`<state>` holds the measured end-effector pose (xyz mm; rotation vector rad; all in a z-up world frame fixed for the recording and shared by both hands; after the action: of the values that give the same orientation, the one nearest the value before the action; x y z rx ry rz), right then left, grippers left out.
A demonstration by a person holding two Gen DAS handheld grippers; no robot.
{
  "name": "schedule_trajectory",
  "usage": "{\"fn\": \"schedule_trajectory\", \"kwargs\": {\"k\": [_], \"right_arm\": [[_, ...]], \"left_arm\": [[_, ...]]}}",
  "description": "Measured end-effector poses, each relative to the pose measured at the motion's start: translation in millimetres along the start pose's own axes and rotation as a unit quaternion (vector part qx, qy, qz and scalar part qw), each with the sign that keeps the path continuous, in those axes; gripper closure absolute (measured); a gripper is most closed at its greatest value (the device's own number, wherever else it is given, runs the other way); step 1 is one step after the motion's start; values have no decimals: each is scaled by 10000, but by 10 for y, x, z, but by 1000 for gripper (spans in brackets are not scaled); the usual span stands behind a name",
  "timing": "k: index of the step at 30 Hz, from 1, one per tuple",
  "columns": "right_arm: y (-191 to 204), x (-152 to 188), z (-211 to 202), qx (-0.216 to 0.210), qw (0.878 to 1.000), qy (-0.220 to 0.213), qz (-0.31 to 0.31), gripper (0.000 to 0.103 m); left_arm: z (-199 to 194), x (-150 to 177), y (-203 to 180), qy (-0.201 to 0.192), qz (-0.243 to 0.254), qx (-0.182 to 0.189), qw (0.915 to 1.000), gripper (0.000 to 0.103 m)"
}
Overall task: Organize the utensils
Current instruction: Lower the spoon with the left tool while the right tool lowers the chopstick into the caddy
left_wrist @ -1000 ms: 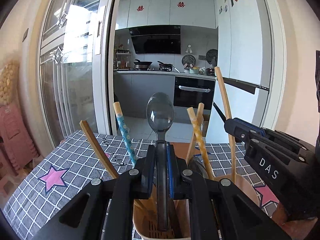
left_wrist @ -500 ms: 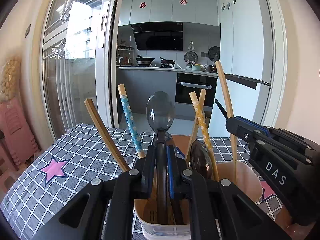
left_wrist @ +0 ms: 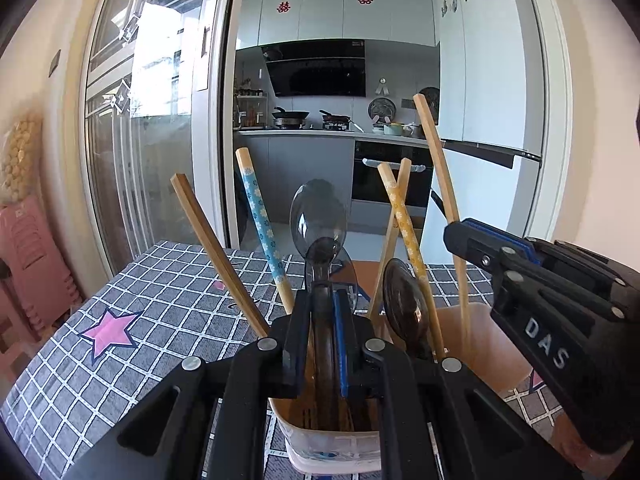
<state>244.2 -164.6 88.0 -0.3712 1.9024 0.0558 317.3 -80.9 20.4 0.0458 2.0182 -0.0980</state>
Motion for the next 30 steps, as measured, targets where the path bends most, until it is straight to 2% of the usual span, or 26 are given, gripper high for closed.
{"fn": "schedule_trajectory", "kwargs": {"k": [4,8,15,21,25,30], "right_arm": [[-8,-65,110,-84,9998,-39,154,97],[-1,53,218,-142,9998,49,89,97],[-9,294,156,-167,9997,178,-89,97],[-123,285,133,-308,9987,355,211,94],[-225,210,165,-436,9965,511,500,67],[-248,143,241,-499,9948,634,625,64]], "left_arm": [[18,-29,21,-49,-18,-34,10000,61],[57,25,15,-53,29,-57,10000,61],[80,129,-39,46,195,-55,9998,61],[30,107,-6,83,178,1,9998,61],[-12,87,-4,107,212,74,9997,61],[-43,66,-4,114,241,109,9996,61]]}}
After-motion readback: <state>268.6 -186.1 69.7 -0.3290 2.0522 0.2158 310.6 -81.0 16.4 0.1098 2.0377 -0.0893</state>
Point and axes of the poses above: each gripper's, at about its wrist camera, not at the fingertips, and z roughly the way its jaws point, y to its left, x to its underside, the point moved 3 cm from there along z, roughly the way its jaws point, and after that the axes turned 2 degrees about y, right-handed, at the moved point
